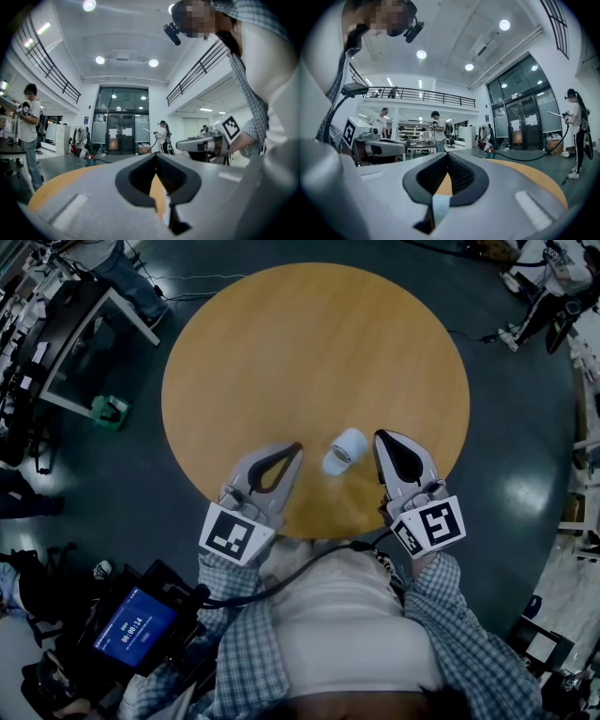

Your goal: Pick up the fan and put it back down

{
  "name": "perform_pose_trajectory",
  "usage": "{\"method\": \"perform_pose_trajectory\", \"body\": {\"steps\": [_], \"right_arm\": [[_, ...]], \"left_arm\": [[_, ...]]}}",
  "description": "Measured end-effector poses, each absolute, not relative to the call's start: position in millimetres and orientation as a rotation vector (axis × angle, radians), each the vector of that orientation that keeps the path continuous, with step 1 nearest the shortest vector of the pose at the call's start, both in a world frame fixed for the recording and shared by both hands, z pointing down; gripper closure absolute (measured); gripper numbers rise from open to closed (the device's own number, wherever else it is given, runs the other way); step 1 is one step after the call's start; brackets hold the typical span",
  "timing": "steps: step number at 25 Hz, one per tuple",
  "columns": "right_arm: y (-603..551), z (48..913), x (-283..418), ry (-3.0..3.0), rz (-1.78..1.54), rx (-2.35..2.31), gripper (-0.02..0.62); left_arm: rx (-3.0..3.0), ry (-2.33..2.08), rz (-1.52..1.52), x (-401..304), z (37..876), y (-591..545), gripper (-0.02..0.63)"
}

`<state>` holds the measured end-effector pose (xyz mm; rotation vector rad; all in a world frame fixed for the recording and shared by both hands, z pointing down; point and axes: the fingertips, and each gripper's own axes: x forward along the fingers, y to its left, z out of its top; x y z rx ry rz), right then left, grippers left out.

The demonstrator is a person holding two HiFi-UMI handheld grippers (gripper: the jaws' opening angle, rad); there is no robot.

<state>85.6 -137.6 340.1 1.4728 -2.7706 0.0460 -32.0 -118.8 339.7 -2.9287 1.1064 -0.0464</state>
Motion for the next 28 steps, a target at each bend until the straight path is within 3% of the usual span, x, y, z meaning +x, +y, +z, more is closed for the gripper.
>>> {"method": "perform_pose_trajectory", "body": {"steps": [28], "right_arm": [[-133.1,344.5,81.1,-2.753,0.038,1.456,0.592]], "left_arm": [[-2.930,1.094,-0.040,-34.0,341.0,-115.3,0.606]]}}
